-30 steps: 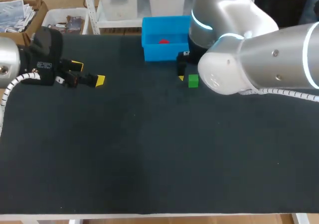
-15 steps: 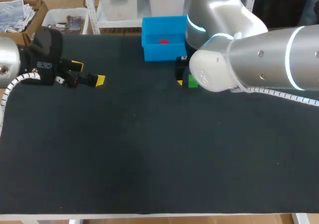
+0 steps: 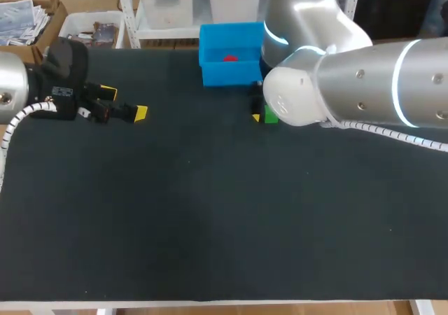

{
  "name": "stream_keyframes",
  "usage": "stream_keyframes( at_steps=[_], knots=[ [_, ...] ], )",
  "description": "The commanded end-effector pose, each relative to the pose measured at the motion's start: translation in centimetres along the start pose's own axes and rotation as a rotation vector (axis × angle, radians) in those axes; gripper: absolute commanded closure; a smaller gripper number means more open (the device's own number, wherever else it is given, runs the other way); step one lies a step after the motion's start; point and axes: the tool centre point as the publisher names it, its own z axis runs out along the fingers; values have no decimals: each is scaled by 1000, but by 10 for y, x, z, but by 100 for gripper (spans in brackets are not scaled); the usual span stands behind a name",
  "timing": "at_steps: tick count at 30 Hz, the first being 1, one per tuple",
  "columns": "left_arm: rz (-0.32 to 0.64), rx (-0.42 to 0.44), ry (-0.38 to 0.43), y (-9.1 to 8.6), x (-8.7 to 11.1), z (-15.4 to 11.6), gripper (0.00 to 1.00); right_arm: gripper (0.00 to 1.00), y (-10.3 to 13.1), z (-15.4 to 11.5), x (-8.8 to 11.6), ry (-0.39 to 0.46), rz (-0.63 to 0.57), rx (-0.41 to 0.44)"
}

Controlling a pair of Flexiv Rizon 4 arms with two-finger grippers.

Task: Use the left arm to pick the red cube and place it into the blue plastic box first, then use the right arm to grasp the green cube and put it into the same blue plastic box after the first action is fully finished.

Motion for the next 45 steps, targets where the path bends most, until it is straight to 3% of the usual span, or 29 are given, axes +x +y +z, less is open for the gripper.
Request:
stream_keyframes(
  at_steps=[1,15,32,37,45],
  knots=[
    [3,9,-15,2,3,-1,0,100,3,3,0,10,0,-4],
    [3,9,-15,2,3,-1,0,100,4,-8,-1,-6,-7,-8],
    [3,9,-15,2,3,-1,0,100,10,-111,-24,-249,-22,-45],
    [3,9,-15,2,3,-1,0,100,14,-126,-27,-293,-34,-47],
    [3,9,-15,2,3,-1,0,100,20,-126,-25,-293,-32,-70]
  ],
)
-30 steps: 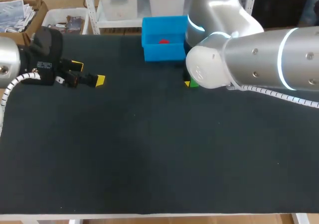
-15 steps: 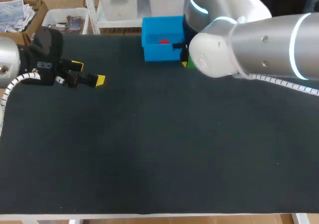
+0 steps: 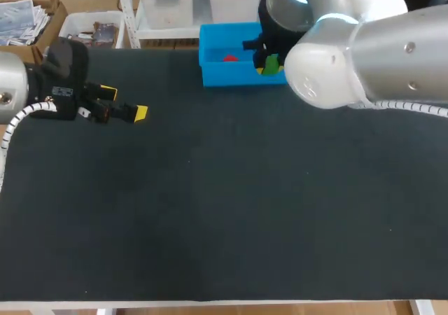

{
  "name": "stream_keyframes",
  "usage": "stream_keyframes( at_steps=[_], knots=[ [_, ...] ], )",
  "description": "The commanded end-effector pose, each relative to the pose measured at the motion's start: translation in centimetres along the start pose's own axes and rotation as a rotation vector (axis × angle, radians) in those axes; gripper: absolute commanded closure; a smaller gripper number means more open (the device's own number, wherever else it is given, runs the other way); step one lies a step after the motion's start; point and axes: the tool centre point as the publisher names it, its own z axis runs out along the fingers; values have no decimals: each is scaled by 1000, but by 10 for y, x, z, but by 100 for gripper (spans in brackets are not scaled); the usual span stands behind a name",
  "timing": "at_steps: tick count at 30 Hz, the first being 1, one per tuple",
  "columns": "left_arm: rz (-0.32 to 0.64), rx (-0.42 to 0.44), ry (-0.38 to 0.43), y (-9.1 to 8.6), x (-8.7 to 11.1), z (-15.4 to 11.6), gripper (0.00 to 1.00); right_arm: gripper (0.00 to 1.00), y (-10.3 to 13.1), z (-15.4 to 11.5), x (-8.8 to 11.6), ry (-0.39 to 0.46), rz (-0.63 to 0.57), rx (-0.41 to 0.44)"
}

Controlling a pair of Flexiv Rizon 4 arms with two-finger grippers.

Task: Use the left arm to pick the red cube and place it into the blue plastic box first, then use the right arm to grasp the green cube and put it into the same blue plastic box after the first action is fully finished.

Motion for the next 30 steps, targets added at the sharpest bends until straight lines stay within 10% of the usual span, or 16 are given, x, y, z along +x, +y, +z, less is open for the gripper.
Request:
stream_keyframes(
  at_steps=[1,30],
  knots=[
    [3,10,-16,2,3,-1,0,100,-2,-2,4,-59,10,-5],
    [3,10,-16,2,3,-1,0,100,-34,62,-119,-117,-53,-40]
  ],
)
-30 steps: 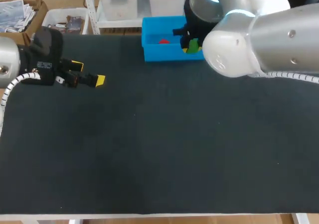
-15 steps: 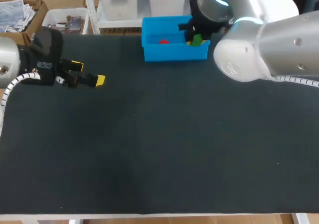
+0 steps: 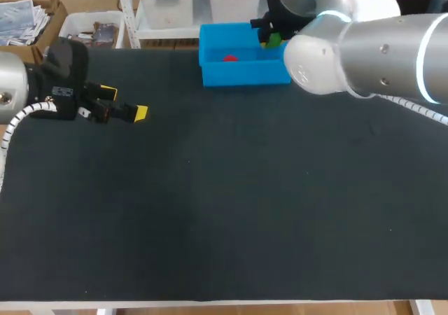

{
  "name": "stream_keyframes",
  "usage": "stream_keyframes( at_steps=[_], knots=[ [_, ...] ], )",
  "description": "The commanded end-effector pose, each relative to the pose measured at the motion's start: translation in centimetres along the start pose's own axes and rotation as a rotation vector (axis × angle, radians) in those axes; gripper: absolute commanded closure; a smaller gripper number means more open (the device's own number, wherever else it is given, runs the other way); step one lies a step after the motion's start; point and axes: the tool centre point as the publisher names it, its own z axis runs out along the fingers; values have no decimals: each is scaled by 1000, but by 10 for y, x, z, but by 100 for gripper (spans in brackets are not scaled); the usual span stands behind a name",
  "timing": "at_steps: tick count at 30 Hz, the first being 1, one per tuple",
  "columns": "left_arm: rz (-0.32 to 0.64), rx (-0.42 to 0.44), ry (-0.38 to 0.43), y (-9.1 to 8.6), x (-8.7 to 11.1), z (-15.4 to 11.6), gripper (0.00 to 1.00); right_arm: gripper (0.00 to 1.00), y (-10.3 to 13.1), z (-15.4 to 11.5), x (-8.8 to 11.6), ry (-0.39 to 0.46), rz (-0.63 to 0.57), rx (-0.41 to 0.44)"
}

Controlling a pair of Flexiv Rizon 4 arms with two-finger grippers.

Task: Use the left arm to pick the red cube and place it into the blue plastic box first, then use the right arm to grasp the green cube and put it into the same blue plastic box after the first action is fully finished.

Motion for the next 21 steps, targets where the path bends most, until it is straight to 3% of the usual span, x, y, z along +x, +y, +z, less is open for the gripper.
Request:
stream_keyframes(
  at_steps=[1,10,21],
  knots=[
    [3,10,-16,2,3,-1,0,100,-4,28,-24,18,4,-14],
    [3,10,-16,2,3,-1,0,100,-6,49,-35,-8,12,-35],
    [3,10,-16,2,3,-1,0,100,-4,76,-32,42,8,-43]
  ],
)
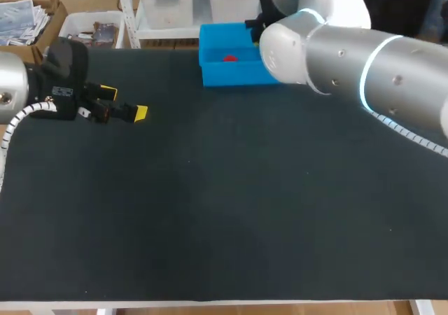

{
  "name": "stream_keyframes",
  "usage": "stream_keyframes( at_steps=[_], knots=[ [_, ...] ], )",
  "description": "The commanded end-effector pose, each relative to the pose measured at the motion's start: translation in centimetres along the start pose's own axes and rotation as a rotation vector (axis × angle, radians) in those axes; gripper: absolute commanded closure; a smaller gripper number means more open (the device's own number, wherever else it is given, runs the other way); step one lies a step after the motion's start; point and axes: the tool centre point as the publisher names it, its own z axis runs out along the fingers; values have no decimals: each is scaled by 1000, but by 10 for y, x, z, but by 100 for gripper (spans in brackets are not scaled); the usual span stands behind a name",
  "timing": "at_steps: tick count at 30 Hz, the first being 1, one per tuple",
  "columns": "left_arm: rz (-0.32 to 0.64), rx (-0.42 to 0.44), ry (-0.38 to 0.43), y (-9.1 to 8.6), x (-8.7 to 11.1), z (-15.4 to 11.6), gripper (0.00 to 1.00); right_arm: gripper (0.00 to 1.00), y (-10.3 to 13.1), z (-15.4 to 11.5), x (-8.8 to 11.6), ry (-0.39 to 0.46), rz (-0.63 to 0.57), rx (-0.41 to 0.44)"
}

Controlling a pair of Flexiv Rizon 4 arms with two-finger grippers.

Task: Use the left arm to pick the red cube and place it into the blue plastic box first, then use the right arm to grasp the green cube and put it into the same blue plastic box after the first action is fully finished.

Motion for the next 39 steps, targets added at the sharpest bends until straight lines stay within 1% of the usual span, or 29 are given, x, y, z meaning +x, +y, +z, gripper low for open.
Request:
stream_keyframes(
  at_steps=[1,6,14,15,16,17,18,19,24,29,35,39],
  knots=[
    [3,10,-16,2,3,-1,0,100,-2,17,-9,38,11,-6],
    [3,10,-16,2,3,-1,0,100,-3,23,-5,51,15,-10],
    [3,10,-16,2,3,-1,0,100,-4,25,-6,65,10,-2],
    [3,10,-16,2,3,-1,0,77,-4,25,-6,66,10,-1],
    [3,10,-16,2,3,-1,0,60,-3,24,-6,66,11,0],
    [3,10,-16,2,3,-1,0,51,-3,23,-6,67,10,0],
    [3,10,-16,2,3,-1,0,9,-3,23,-6,67,10,-1],
    [3,10,-16,2,3,-1,0,0,-4,21,-7,67,9,-1],
    [3,10,-16,2,3,-1,0,0,-3,8,-11,51,0,-10],
    [3,10,-16,2,3,-1,0,0,1,-14,-14,30,-21,-12],
    [3,10,-16,2,3,-1,0,0,6,-41,-9,5,-54,-19],
    [3,10,-16,2,3,-1,0,0,8,-45,-3,5,-76,-18]
  ],
)
